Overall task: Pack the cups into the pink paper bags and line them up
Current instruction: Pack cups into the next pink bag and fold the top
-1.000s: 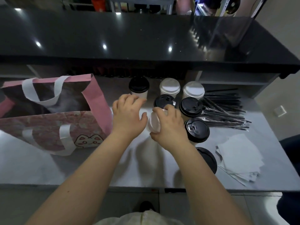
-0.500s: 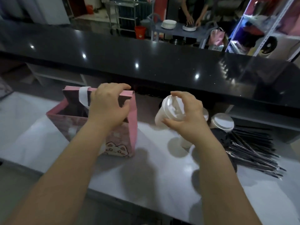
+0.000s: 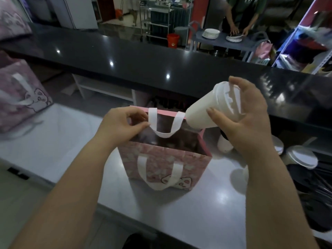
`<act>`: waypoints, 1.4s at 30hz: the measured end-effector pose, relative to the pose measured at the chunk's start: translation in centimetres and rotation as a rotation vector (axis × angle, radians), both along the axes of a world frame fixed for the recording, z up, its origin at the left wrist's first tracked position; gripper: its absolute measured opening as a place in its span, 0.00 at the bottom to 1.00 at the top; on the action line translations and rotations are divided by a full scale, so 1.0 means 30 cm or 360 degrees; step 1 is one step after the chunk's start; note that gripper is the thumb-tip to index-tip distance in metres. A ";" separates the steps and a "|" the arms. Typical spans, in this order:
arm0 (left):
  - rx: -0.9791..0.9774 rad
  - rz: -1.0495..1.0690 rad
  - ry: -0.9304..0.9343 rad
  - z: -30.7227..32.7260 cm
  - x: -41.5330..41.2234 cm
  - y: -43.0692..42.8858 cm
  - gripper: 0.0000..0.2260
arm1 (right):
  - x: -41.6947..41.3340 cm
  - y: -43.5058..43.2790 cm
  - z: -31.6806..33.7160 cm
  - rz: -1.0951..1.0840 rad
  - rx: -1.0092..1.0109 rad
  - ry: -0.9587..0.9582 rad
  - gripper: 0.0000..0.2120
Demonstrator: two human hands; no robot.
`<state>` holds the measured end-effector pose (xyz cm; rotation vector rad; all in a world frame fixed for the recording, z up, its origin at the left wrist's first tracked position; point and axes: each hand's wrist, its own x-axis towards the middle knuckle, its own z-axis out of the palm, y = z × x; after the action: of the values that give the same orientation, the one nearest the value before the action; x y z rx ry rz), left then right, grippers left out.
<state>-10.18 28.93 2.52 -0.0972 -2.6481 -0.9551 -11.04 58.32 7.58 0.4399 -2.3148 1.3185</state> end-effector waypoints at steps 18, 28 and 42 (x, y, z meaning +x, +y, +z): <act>-0.0806 -0.0948 -0.0569 -0.039 -0.189 -0.077 0.60 | 0.051 -0.299 -0.051 -0.0031 0.0254 -0.0416 0.31; -0.0768 -0.1134 -0.0471 -0.047 -0.168 -0.094 0.66 | -0.021 -0.422 -0.213 -0.0170 0.1221 -0.0906 0.38; -0.0643 -0.1122 -0.0475 -0.032 -0.157 -0.165 0.63 | -0.041 -0.485 -0.326 -0.0075 0.0924 -0.0818 0.42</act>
<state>-14.89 23.97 1.57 -1.1186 -3.1066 -0.6156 -12.26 43.76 -2.21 0.2269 -3.1219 0.7708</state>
